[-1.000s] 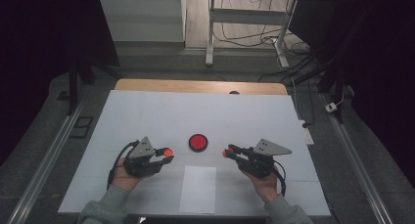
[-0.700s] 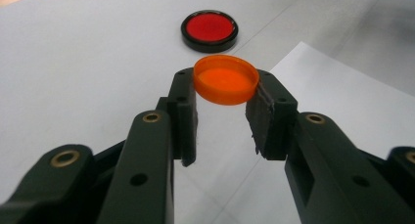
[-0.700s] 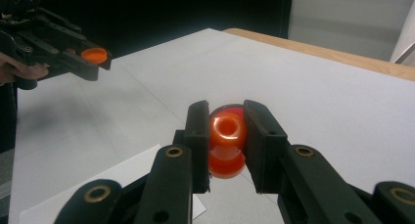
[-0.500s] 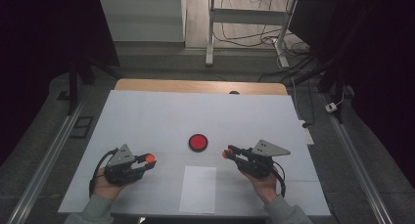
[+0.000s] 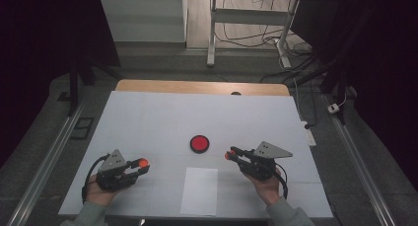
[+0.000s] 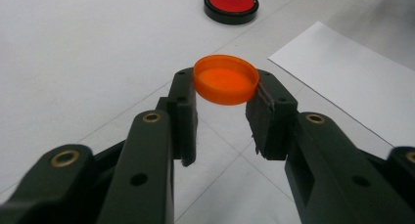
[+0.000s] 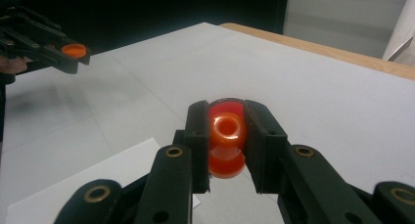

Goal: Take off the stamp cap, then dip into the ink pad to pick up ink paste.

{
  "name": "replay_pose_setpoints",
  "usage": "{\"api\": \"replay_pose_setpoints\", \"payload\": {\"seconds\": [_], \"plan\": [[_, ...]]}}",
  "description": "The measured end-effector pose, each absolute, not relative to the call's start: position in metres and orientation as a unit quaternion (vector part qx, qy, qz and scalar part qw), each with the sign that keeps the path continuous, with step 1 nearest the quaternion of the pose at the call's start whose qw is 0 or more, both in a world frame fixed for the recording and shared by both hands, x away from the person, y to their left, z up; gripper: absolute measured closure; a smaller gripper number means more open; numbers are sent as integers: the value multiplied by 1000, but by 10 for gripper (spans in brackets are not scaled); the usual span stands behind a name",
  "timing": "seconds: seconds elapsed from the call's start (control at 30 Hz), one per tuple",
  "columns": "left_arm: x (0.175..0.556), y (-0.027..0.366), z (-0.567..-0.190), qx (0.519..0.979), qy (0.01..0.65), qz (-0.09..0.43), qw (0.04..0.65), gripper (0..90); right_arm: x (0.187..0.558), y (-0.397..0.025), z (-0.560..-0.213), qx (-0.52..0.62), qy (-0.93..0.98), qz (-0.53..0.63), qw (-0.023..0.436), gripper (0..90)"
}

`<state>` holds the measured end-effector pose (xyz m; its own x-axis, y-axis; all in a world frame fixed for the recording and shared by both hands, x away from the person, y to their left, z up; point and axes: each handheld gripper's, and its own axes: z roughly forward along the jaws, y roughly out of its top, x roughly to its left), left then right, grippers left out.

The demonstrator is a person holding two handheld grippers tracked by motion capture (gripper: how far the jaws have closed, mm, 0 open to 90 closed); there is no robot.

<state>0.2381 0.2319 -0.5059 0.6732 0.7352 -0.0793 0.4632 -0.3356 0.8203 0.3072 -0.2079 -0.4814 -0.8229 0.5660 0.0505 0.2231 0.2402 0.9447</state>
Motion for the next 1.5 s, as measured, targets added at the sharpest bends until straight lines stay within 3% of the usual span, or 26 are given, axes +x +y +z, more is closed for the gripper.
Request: {"api": "replay_pose_setpoints", "payload": {"seconds": [0.63, 1.5], "plan": [[240, 229, -508, 805, 372, 156, 434, 650, 308, -204, -481, 254, 773, 560, 153, 725], [240, 229, -513, 807, 375, 150, 431, 650, 336, -167, -494, 246, 795, 535, 144, 724]]}}
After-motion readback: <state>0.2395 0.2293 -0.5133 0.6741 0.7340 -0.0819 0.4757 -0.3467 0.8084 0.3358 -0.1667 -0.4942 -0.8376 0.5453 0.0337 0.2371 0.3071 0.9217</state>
